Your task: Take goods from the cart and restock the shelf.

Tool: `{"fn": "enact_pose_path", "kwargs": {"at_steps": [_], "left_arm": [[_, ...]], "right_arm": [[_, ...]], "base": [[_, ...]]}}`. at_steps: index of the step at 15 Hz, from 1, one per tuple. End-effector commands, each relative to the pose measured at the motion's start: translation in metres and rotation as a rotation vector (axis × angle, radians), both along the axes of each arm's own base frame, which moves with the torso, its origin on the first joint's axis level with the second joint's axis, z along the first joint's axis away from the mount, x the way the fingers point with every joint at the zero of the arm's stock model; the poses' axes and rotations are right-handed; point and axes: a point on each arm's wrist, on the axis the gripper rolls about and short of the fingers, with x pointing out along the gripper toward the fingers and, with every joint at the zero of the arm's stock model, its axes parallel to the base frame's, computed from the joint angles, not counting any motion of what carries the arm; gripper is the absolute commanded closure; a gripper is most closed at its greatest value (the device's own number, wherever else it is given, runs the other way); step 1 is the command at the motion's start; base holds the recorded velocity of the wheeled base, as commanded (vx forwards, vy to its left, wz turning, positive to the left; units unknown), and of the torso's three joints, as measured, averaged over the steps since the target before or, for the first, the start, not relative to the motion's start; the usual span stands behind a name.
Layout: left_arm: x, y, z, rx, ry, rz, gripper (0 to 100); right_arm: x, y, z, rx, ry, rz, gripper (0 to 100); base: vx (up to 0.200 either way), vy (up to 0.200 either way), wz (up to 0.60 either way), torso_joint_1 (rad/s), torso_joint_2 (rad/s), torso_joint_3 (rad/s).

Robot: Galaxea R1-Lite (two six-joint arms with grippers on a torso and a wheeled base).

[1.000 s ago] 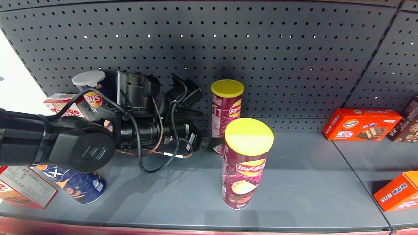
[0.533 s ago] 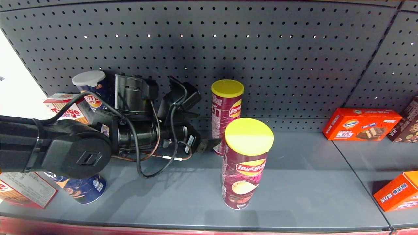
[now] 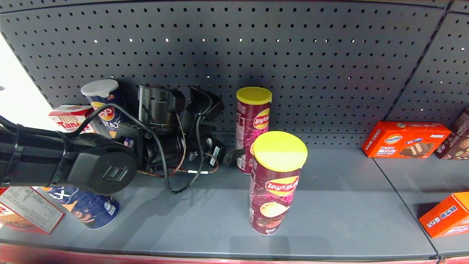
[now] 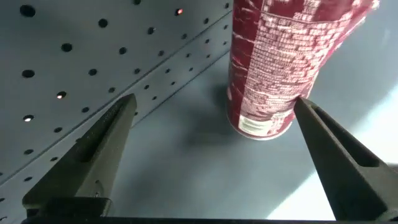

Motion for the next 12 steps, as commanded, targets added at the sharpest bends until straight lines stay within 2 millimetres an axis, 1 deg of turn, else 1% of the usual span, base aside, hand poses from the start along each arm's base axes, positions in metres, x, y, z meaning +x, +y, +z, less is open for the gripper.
{"fn": "enact_pose_path", "kwargs": {"at_steps": [1, 4, 7, 12], "left_arm": [[0.004, -0.001, -0.001, 0.003, -0.001, 0.014, 0], [0.009, -0.002, 0.004, -0.004, -0.022, 0.046, 0], [0.011, 0.003, 0.005, 0.003, -0.028, 0.097, 0], [0.014, 0.009, 0.006, 0.012, -0.037, 0.131, 0]], "right_arm": [[0.0, 0.0, 0.0, 0.0, 0.001, 0.0, 0], [0.0, 0.0, 0.0, 0.0, 0.001, 0.0, 0], [0.0, 0.0, 0.0, 0.0, 0.001, 0.0, 0], [0.0, 0.0, 0.0, 0.0, 0.001, 0.0, 0]], "base": [[0.0, 0.0, 0.0, 0.0, 0.0, 0.0], [0.0, 0.0, 0.0, 0.0, 0.0, 0.0], [0.0, 0.0, 0.0, 0.0, 0.0, 0.0], [0.0, 0.0, 0.0, 0.0, 0.0, 0.0]]}}
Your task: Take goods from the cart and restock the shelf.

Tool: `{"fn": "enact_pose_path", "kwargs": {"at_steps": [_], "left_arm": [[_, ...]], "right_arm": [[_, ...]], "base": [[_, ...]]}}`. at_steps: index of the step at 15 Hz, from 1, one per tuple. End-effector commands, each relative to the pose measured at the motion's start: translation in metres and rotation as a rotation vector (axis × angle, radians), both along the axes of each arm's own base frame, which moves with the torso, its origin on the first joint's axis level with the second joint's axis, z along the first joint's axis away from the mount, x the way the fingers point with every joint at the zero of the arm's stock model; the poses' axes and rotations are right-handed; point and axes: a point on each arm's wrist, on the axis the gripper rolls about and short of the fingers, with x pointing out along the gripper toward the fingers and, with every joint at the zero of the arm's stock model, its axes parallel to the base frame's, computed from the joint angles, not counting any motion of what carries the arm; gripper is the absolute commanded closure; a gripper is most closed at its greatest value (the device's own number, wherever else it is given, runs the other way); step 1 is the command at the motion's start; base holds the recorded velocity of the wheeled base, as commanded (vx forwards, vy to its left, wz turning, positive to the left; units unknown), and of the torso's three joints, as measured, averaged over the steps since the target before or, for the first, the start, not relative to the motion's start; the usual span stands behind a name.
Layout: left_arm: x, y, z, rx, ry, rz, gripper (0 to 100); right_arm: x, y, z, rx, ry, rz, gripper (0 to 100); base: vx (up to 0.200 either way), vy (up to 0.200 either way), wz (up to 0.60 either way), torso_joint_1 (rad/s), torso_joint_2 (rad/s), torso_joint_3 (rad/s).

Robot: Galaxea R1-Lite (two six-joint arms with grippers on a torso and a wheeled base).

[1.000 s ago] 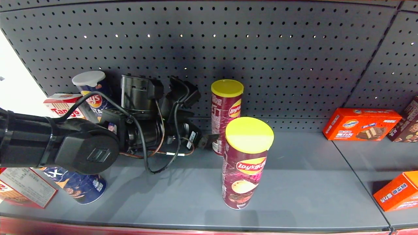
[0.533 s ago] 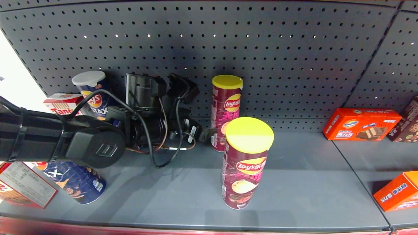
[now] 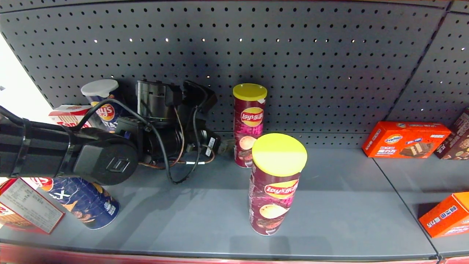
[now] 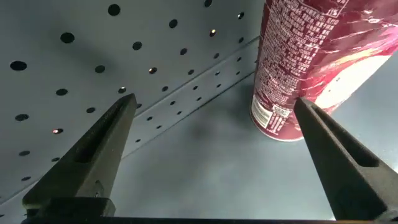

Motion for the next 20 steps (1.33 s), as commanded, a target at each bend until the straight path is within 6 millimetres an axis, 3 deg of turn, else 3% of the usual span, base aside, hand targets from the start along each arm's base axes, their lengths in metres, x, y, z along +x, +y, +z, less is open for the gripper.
{"fn": "enact_pose_path", "kwargs": {"at_steps": [1, 10, 14, 20], "left_arm": [[0.0, 0.001, 0.0, 0.002, -0.002, 0.01, 0], [-0.002, 0.008, 0.0, 0.03, -0.011, 0.083, 0], [0.006, 0.002, -0.014, 0.048, 0.021, 0.08, 0], [0.012, -0.005, -0.019, 0.047, 0.03, 0.072, 0]], "right_arm": [[0.0, 0.0, 0.0, 0.0, 0.001, 0.001, 0], [0.0, 0.0, 0.0, 0.0, 0.001, 0.001, 0], [0.0, 0.0, 0.0, 0.0, 0.001, 0.001, 0], [0.0, 0.0, 0.0, 0.0, 0.001, 0.001, 0]], "base": [[0.0, 0.0, 0.0, 0.0, 0.0, 0.0], [0.0, 0.0, 0.0, 0.0, 0.0, 0.0], [0.0, 0.0, 0.0, 0.0, 0.0, 0.0], [0.0, 0.0, 0.0, 0.0, 0.0, 0.0]]}}
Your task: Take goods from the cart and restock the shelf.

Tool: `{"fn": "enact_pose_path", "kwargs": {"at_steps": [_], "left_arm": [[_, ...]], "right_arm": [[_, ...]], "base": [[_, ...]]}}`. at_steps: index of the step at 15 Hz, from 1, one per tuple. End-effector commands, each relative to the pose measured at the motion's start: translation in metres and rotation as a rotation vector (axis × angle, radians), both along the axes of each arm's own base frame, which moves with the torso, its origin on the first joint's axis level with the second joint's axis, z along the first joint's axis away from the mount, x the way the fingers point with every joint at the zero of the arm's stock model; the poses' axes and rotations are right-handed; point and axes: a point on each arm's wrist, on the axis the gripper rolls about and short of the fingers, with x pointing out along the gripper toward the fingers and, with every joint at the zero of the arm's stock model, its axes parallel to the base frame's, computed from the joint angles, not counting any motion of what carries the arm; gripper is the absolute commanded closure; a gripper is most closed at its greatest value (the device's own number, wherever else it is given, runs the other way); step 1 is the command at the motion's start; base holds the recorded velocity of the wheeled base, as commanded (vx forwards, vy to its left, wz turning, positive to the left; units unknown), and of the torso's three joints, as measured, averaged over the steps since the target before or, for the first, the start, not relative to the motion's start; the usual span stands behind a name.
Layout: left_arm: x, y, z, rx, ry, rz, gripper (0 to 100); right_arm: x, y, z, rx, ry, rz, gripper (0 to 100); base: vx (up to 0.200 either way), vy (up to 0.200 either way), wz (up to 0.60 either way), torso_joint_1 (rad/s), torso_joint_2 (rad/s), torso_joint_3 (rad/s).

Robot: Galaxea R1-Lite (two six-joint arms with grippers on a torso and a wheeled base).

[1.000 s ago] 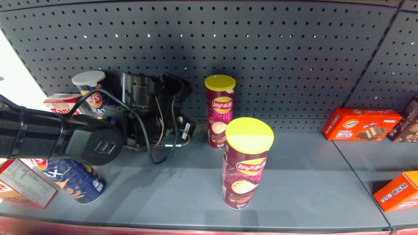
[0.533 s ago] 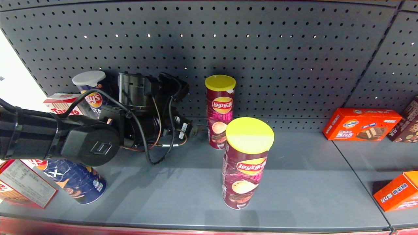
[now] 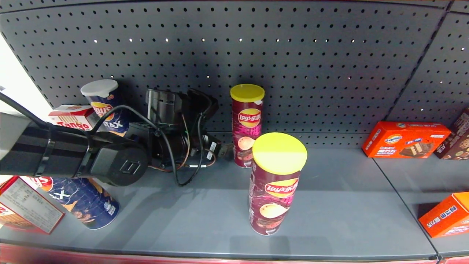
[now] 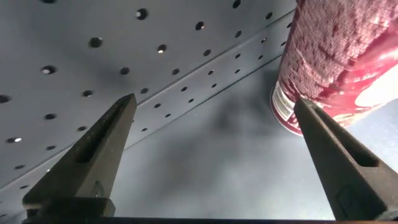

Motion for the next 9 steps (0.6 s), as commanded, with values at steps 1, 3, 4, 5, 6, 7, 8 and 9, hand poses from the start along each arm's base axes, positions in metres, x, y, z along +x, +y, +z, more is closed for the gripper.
{"fn": "enact_pose_path", "kwargs": {"at_steps": [1, 3, 4, 5, 6, 7, 8, 9], "left_arm": [[0.002, -0.003, -0.004, 0.003, 0.009, -0.004, 0], [0.002, -0.007, -0.006, 0.002, 0.012, -0.012, 0], [0.003, -0.008, -0.005, 0.0, 0.01, -0.014, 0], [0.003, -0.009, -0.005, 0.0, 0.01, -0.015, 0], [0.003, -0.01, -0.005, 0.0, 0.01, -0.02, 0], [0.003, -0.011, -0.006, 0.001, 0.011, -0.021, 0], [0.002, -0.012, -0.007, 0.002, 0.012, -0.024, 0], [0.003, -0.014, -0.008, 0.004, 0.017, -0.029, 0]], "right_arm": [[0.0, 0.0, 0.0, 0.0, 0.001, 0.001, 0], [0.0, 0.0, 0.0, 0.0, 0.001, 0.001, 0], [0.0, 0.0, 0.0, 0.0, 0.001, 0.001, 0], [0.0, 0.0, 0.0, 0.0, 0.001, 0.001, 0], [0.0, 0.0, 0.0, 0.0, 0.001, 0.001, 0], [0.0, 0.0, 0.0, 0.0, 0.001, 0.001, 0], [0.0, 0.0, 0.0, 0.0, 0.001, 0.001, 0], [0.0, 0.0, 0.0, 0.0, 0.001, 0.001, 0]], "base": [[0.0, 0.0, 0.0, 0.0, 0.0, 0.0], [0.0, 0.0, 0.0, 0.0, 0.0, 0.0], [0.0, 0.0, 0.0, 0.0, 0.0, 0.0], [0.0, 0.0, 0.0, 0.0, 0.0, 0.0], [0.0, 0.0, 0.0, 0.0, 0.0, 0.0], [0.0, 0.0, 0.0, 0.0, 0.0, 0.0], [0.0, 0.0, 0.0, 0.0, 0.0, 0.0], [0.0, 0.0, 0.0, 0.0, 0.0, 0.0]]}}
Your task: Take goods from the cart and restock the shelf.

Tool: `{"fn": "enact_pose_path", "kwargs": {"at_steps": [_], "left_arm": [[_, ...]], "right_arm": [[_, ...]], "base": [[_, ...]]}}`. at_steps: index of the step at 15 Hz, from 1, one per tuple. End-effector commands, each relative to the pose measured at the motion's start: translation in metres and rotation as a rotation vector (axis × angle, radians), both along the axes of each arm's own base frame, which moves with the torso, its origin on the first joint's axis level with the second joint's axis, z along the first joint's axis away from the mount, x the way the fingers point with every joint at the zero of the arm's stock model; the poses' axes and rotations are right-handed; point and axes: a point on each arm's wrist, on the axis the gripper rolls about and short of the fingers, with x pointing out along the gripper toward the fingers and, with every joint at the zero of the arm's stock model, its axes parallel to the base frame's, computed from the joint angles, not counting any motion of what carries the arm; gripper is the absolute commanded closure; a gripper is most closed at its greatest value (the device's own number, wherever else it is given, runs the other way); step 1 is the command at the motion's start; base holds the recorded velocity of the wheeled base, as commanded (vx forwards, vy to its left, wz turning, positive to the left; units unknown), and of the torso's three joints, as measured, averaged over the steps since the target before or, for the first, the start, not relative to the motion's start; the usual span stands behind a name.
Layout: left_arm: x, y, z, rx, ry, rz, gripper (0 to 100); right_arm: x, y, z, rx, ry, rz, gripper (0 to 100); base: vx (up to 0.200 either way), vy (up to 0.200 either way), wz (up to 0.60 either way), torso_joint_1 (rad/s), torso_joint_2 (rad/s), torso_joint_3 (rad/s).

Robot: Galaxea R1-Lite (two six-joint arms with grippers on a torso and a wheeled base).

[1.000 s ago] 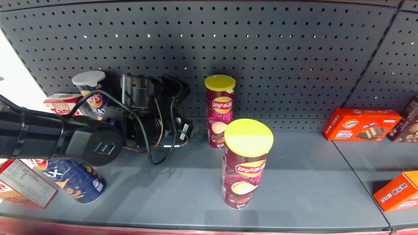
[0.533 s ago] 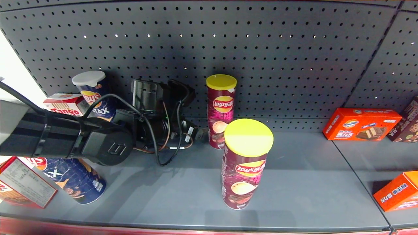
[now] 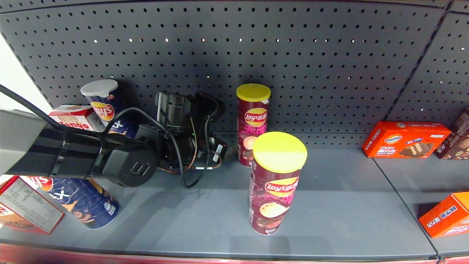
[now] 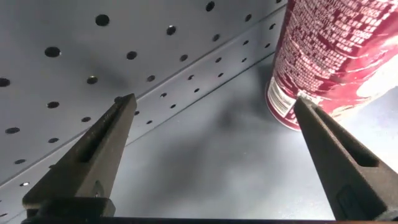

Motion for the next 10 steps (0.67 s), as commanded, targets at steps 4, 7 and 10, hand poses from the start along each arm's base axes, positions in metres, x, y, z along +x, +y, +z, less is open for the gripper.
{"fn": "enact_pose_path", "kwargs": {"at_steps": [4, 7, 10], "left_arm": [[0.0, -0.009, -0.004, 0.002, 0.005, -0.018, 0], [0.001, -0.011, -0.005, 0.003, 0.006, -0.02, 0], [-0.013, -0.004, 0.011, -0.01, -0.023, -0.016, 0]], "right_arm": [[0.0, 0.0, 0.0, 0.0, 0.001, 0.001, 0], [0.0, 0.0, 0.0, 0.0, 0.001, 0.001, 0], [0.0, 0.0, 0.0, 0.0, 0.001, 0.001, 0]], "base": [[0.0, 0.0, 0.0, 0.0, 0.0, 0.0], [0.0, 0.0, 0.0, 0.0, 0.0, 0.0], [0.0, 0.0, 0.0, 0.0, 0.0, 0.0]]}}
